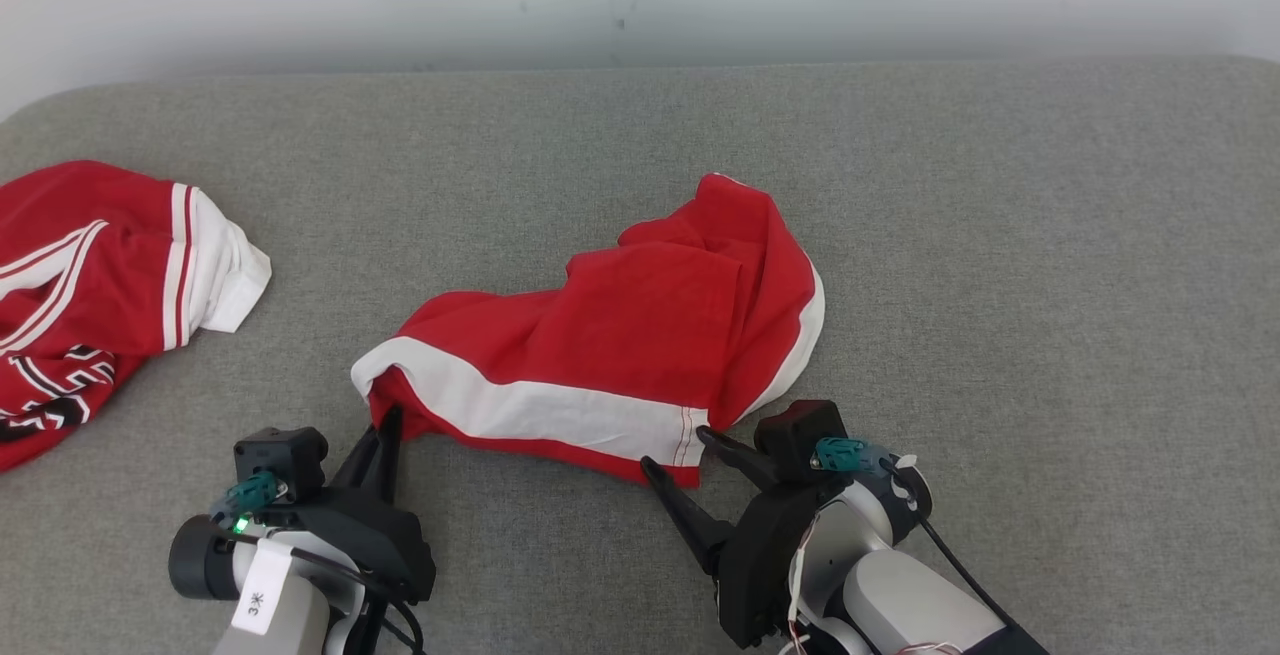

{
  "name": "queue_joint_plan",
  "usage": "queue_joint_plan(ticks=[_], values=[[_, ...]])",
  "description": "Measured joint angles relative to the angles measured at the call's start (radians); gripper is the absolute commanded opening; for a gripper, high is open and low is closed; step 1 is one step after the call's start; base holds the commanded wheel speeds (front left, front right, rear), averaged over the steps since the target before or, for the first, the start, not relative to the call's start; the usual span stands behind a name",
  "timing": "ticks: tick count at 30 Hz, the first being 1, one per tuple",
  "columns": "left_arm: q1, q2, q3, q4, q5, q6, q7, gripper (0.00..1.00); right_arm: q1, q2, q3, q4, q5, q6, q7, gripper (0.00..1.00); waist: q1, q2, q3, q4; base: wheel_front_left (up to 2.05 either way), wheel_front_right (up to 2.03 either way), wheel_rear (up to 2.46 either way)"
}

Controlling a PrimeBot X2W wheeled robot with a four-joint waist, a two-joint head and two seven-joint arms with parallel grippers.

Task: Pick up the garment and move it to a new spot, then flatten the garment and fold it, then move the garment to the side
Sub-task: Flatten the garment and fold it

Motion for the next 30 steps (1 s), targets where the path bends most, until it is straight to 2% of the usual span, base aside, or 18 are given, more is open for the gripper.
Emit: queue_joint_plan(ticks=[4, 8, 12, 13, 14, 15, 18, 20, 23, 26, 30], values=[[-0.008, -0.001, -0.001, 0.017, 0.000, 0.000, -0.008, 0.00, -0.005, 0.000, 0.003, 0.017, 0.019, -0.021, 0.000, 0.91, 0.0000, 0.0000, 0.002, 0.001, 0.00, 0.00, 0.00], [-0.014, -0.002, -0.001, 0.030, -0.001, -0.001, -0.017, 0.00, -0.005, -0.001, 0.010, 0.028, 0.046, -0.032, 0.000, 0.98, 0.0000, 0.0000, 0.003, -0.001, 0.00, 0.00, 0.00], [-0.016, -0.003, -0.001, 0.043, -0.002, -0.001, -0.025, 0.00, -0.008, -0.001, 0.026, 0.035, 0.064, -0.041, -0.002, 0.92, 0.0000, 0.0000, 0.004, -0.004, 0.00, 0.00, 0.00], [-0.017, -0.003, -0.002, 0.046, -0.002, -0.002, -0.026, 0.00, -0.010, -0.001, 0.032, 0.036, 0.066, -0.041, -0.004, 0.86, 0.0000, 0.0000, 0.004, -0.004, 0.00, 0.00, 0.00], [-0.018, -0.004, -0.002, 0.049, -0.002, -0.002, -0.026, 0.00, -0.013, -0.001, 0.037, 0.038, 0.070, -0.041, -0.008, 0.73, 0.0000, 0.0000, 0.004, -0.004, 0.00, 0.00, 0.00], [-0.020, -0.005, -0.002, 0.052, -0.002, -0.008, -0.029, 0.00, -0.017, -0.001, 0.043, 0.039, 0.074, -0.047, -0.009, 0.49, 0.0000, 0.0000, 0.005, -0.004, 0.00, 0.00, 0.00], [-0.027, -0.006, -0.004, 0.061, -0.002, -0.008, -0.034, 0.00, -0.028, -0.001, 0.053, 0.041, 0.084, -0.049, -0.014, 0.26, 0.0000, 0.0000, 0.006, -0.002, 0.00, 0.00, 0.00], [-0.031, -0.007, -0.004, 0.066, -0.002, -0.009, -0.037, 0.00, -0.030, -0.001, 0.059, 0.045, 0.092, -0.050, -0.018, 0.25, 0.0000, 0.0000, 0.007, -0.002, 0.00, 0.00, 0.00], [-0.032, -0.008, -0.004, 0.074, -0.007, -0.009, -0.039, 0.00, -0.031, -0.001, 0.067, 0.053, 0.099, -0.058, -0.026, 0.00, 0.0000, 0.0000, 0.007, -0.001, 0.00, 0.00, 0.00], [-0.033, -0.008, -0.004, 0.082, -0.008, -0.009, -0.043, 0.00, -0.041, 0.000, 0.065, 0.063, 0.099, -0.063, -0.037, 0.00, 0.0000, 0.0000, 0.007, -0.001, 0.00, 0.00, 0.00], [-0.036, -0.008, -0.002, 0.084, -0.009, -0.008, -0.052, 0.00, -0.057, -0.008, 0.006, 0.066, 0.097, -0.077, -0.079, 0.00, 0.0000, 0.0000, 0.005, -0.004, 0.00, 0.00, 0.00]])
